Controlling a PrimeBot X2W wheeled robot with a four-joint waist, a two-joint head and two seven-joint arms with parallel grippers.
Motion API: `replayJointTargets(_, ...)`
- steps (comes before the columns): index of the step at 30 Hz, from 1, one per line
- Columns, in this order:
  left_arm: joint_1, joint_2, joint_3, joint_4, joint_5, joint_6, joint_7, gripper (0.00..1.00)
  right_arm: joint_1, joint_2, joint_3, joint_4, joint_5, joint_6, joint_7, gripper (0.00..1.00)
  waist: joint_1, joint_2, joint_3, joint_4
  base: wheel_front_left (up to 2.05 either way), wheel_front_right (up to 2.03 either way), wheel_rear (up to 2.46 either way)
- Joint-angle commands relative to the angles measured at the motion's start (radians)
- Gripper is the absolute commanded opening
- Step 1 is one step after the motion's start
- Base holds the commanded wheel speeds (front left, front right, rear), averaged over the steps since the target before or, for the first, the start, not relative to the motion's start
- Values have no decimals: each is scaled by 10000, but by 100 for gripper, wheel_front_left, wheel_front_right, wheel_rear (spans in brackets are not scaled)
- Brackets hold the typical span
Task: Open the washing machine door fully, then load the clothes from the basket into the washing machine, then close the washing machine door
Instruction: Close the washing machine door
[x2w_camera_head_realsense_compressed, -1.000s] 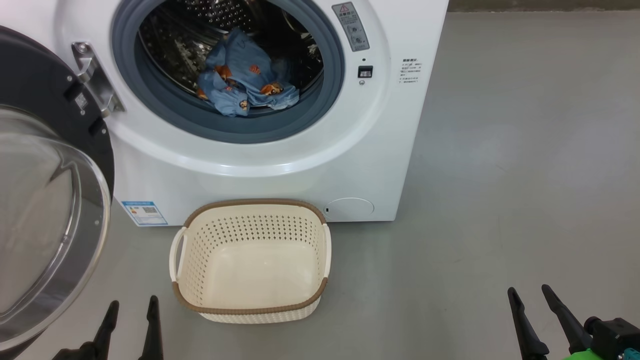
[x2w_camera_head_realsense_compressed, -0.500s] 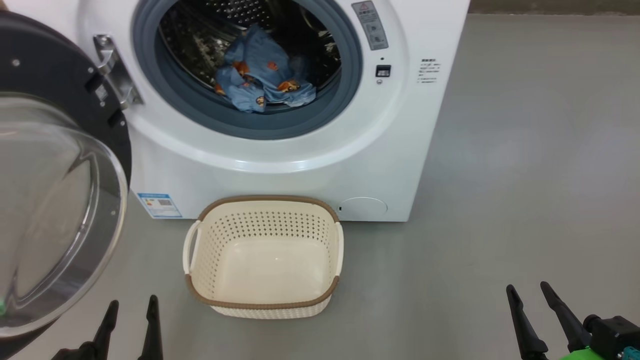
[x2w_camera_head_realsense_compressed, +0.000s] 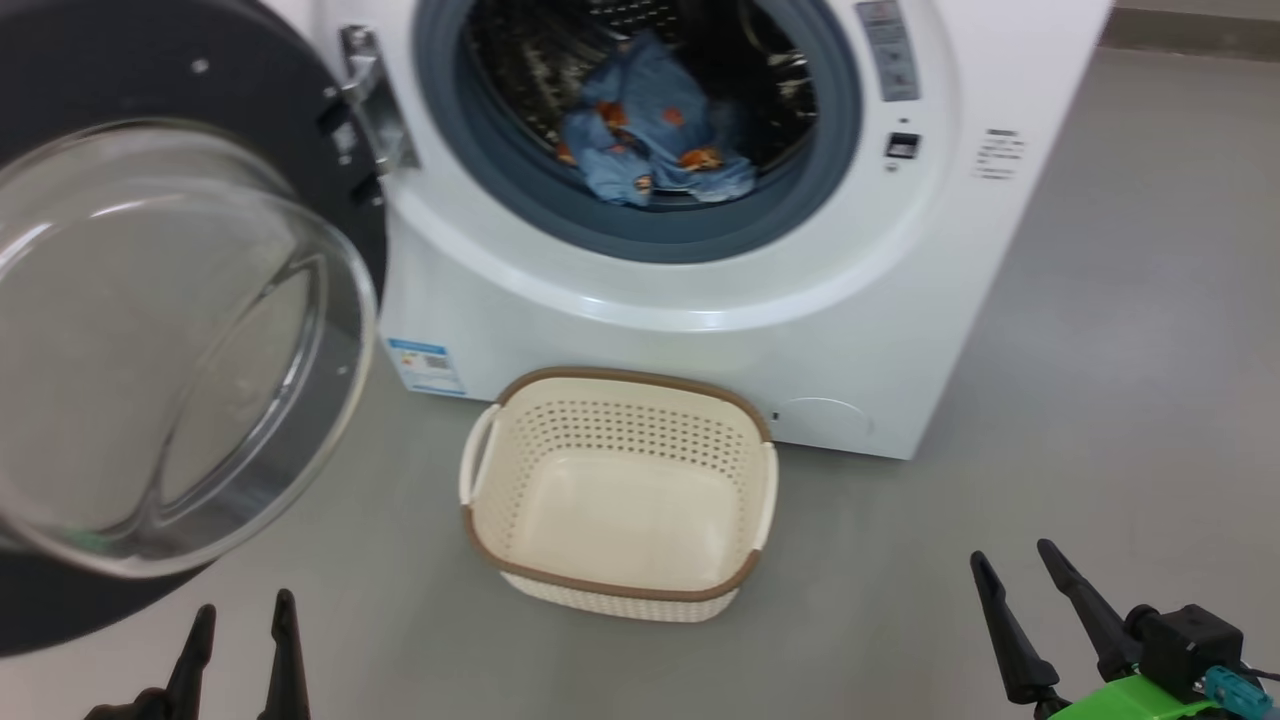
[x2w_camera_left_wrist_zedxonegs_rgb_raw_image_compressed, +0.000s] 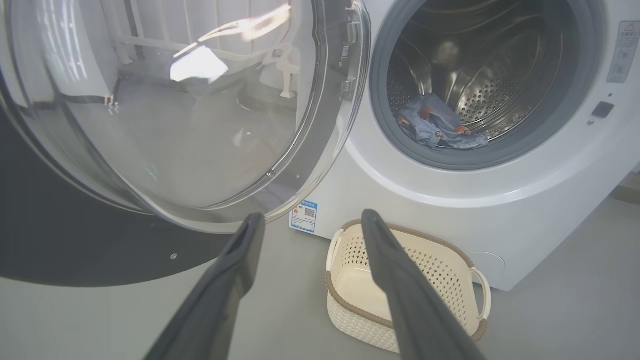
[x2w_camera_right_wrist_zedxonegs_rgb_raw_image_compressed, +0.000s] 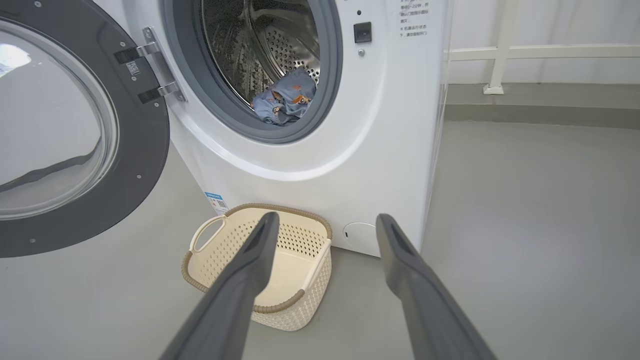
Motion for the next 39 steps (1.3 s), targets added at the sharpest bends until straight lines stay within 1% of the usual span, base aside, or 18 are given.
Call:
replayJointTargets(1,-55,101,400,-268,-94,-15,-65,100,-356,-185,309,-171,-52,16,-49,100,0,0,8,798,0,0,0)
replayJointTargets(10,153,12,590,-318,-84,-15,-65,100,-566,-304,676,-96,2,16,-49,100,0,0,-69,2401,0,0,0)
replayJointTargets(16,314,-8,757,-359,-65,-15,-65,100,-570,-272,908,-60,28,16,-49,100,0,0,-181,3240,0,0,0)
replayJointTargets(21,506,-15,1121,-593,-291,-15,-65,100,-966,-394,1422,77,94,16,-49,100,0,0,-67,3358,0,0,0)
replayJointTargets(28,708,-16,1302,-752,-511,-15,-65,100,-1280,-493,1797,261,235,16,-49,100,0,0,-51,3404,0,0,0)
replayJointTargets(34,711,-17,1358,-902,-749,3,-65,100,-1327,-525,1913,298,302,16,-49,100,0,0,-52,3398,0,0,0)
replayJointTargets(36,602,-17,1514,-1077,-876,1,-65,40,-1285,-518,1886,290,316,16,-49,100,0,0,-53,3387,0,0,0)
replayJointTargets(37,494,-17,1639,-1242,-907,0,-65,18,-1259,-509,1856,285,318,16,-49,100,0,0,-50,3382,0,0,0)
replayJointTargets(38,356,-17,1816,-1450,-935,-2,-65,0,-1228,-498,1816,281,316,16,-49,100,0,0,-47,3376,0,0,0)
replayJointTargets(39,214,-17,2002,-1649,-907,-5,-65,0,-1196,-486,1772,277,312,16,-49,100,0,0,-38,3368,0,0,0)
